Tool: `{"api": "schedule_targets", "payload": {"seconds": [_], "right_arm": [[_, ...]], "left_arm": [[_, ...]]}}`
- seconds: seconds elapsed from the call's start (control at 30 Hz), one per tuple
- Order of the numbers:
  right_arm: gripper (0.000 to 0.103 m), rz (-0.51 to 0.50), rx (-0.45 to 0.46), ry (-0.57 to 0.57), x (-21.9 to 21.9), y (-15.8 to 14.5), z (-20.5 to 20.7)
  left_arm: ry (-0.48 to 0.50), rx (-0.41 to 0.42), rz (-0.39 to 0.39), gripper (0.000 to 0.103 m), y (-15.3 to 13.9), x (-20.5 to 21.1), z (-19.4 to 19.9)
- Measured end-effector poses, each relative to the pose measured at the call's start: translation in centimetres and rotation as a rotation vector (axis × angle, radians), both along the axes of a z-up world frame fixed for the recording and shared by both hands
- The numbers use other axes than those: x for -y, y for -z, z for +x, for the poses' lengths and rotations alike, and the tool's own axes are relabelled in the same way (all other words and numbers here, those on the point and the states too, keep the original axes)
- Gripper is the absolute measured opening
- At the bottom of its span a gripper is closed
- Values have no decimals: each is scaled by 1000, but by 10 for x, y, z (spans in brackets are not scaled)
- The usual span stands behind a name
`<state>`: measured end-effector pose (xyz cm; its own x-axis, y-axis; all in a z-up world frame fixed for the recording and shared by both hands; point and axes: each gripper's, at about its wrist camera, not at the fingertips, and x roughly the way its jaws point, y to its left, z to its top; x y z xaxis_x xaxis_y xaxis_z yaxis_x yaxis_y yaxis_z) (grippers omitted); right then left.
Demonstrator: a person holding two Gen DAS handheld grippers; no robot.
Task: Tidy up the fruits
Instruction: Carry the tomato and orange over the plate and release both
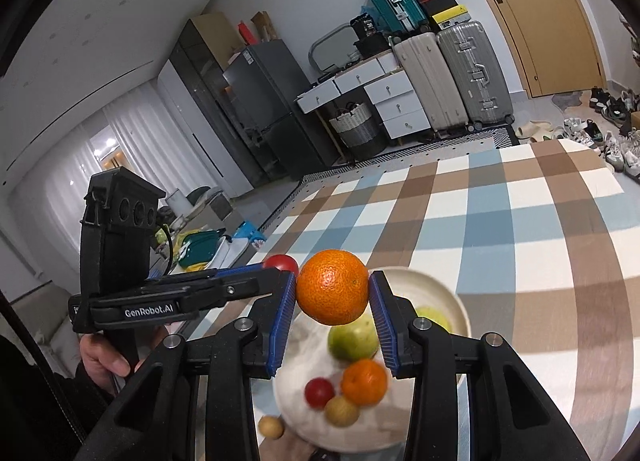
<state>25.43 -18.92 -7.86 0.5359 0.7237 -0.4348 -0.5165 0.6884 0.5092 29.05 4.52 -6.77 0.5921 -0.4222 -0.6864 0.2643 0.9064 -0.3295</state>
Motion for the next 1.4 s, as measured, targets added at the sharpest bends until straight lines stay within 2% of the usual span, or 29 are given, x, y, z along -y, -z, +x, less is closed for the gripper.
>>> {"api": "schedule_targets", "payload": {"seconds": [0.33,0.6,0.9,1.07,1.13,1.3,1.4], "right_arm": [[38,-26,-81,32,-4,23,44],[38,-90,-108,19,-16,40,60],[38,-137,-128,12,-25,53,66],[41,-139,-135,18,-24,53,65],[48,-123,-128,20,-21,50,63],[49,-102,-97,34,-16,39,57],[49,-102,-83,46,-13,32,51]], "left_arm": [[29,-54,-4,27,23,6,48],[57,-113,-14,27,50,12,66],[58,-149,-10,27,66,17,73],[61,-171,-15,27,70,17,74],[60,-169,-7,27,69,17,72],[46,-164,-2,28,63,14,66],[29,-151,31,29,57,14,59]]}}
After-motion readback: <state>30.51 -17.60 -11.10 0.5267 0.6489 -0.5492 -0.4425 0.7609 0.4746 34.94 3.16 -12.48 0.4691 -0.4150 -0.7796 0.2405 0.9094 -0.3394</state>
